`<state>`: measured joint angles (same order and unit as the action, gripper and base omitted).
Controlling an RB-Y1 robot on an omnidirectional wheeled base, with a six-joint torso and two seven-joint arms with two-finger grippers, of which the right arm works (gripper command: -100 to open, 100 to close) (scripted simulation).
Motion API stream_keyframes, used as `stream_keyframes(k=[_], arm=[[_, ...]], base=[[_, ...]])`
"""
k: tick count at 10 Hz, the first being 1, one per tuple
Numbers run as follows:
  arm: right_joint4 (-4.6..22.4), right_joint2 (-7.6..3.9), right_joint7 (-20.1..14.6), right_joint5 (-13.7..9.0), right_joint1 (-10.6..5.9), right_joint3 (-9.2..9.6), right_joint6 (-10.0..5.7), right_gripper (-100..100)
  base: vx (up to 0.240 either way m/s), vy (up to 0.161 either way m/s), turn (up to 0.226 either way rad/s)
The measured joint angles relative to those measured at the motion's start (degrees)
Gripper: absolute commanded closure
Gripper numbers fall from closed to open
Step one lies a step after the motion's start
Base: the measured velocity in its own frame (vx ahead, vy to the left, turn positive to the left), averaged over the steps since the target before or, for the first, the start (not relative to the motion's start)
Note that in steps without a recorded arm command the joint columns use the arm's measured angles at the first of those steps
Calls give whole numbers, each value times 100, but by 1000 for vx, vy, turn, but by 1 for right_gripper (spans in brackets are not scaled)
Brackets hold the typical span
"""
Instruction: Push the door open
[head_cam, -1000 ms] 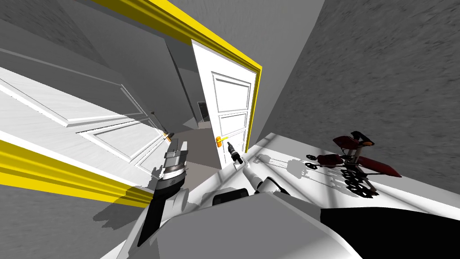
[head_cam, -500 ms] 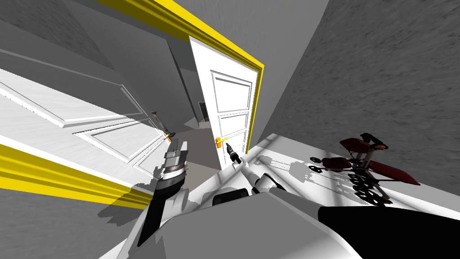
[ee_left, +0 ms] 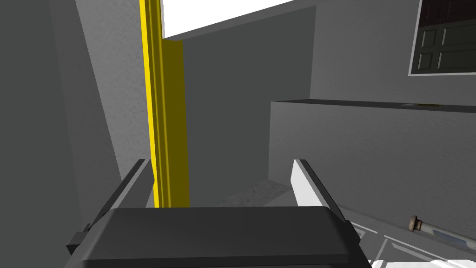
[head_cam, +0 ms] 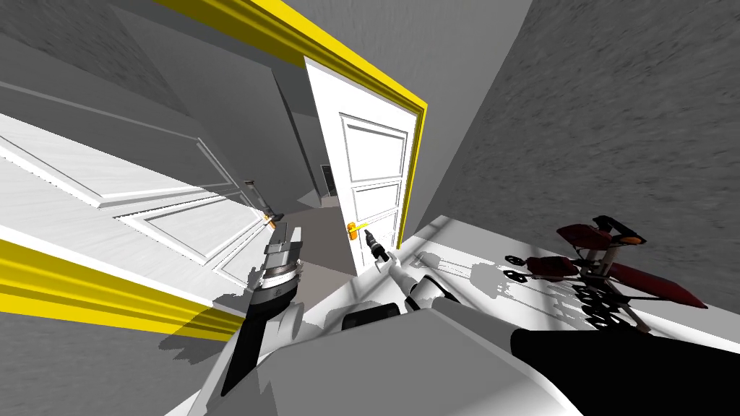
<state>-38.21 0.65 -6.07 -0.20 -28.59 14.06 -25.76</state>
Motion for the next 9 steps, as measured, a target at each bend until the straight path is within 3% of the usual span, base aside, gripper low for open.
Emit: stream_keyframes(k=[2,3,6,7,8,9], arm=[[-92,-164,-24,0,61,11,7,-100],[-58,-184,-21,-4,49,-4,-1,-100],[-32,-81,-11,-15,37,-36,-21,-100],[0,31,2,-17,38,-52,-39,-100],[4,46,7,-17,36,-53,-47,100],[1,36,4,-17,36,-52,-43,100]], base=[[196,81,19],[205,75,24],[171,68,19],[76,15,6],[-11,1,-5],[-20,-5,7]])
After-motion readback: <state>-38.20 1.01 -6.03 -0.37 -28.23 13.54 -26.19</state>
